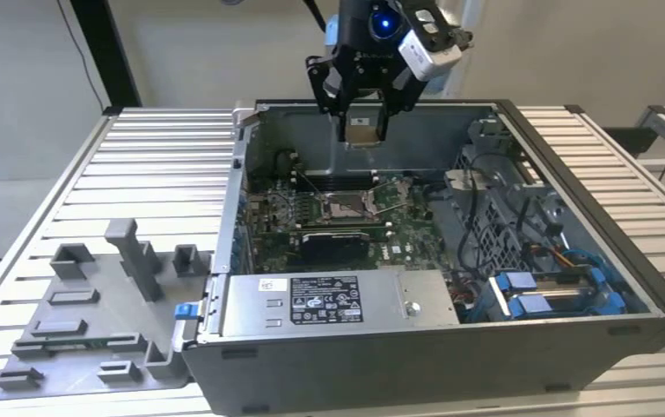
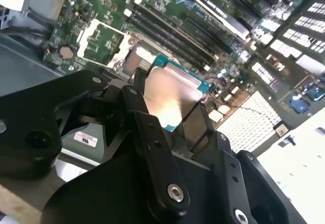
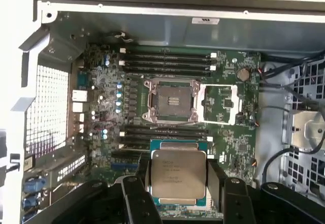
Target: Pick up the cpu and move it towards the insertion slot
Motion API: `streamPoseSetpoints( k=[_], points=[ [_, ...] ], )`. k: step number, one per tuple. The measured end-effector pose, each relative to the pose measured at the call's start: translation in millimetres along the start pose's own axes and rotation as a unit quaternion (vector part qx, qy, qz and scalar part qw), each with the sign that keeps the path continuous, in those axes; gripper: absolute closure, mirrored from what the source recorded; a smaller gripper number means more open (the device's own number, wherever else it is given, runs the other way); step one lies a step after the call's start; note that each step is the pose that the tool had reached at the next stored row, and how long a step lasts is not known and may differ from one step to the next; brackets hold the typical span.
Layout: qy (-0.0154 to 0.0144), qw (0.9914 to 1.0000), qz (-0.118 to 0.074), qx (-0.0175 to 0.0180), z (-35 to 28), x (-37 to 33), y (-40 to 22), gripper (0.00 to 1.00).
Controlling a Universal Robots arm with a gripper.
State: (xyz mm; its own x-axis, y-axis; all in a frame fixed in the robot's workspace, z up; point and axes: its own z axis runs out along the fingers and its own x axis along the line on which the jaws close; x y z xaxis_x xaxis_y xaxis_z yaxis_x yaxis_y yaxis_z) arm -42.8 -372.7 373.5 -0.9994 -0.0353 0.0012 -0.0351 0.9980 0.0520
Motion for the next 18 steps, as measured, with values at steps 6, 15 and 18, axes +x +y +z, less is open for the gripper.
streamPoseSetpoints(
  k=[6,15,18],
  points=[
    [0.0000,1.00000,0.000,-0.0002,2.7,-0.5,14.3,1.00],
    [0.0000,1.00000,0.000,-0.0011,7.0,-1.2,33.2,1.00],
    [0.0000,1.00000,0.000,-0.0015,8.2,-1.3,38.6,1.00]
  ],
)
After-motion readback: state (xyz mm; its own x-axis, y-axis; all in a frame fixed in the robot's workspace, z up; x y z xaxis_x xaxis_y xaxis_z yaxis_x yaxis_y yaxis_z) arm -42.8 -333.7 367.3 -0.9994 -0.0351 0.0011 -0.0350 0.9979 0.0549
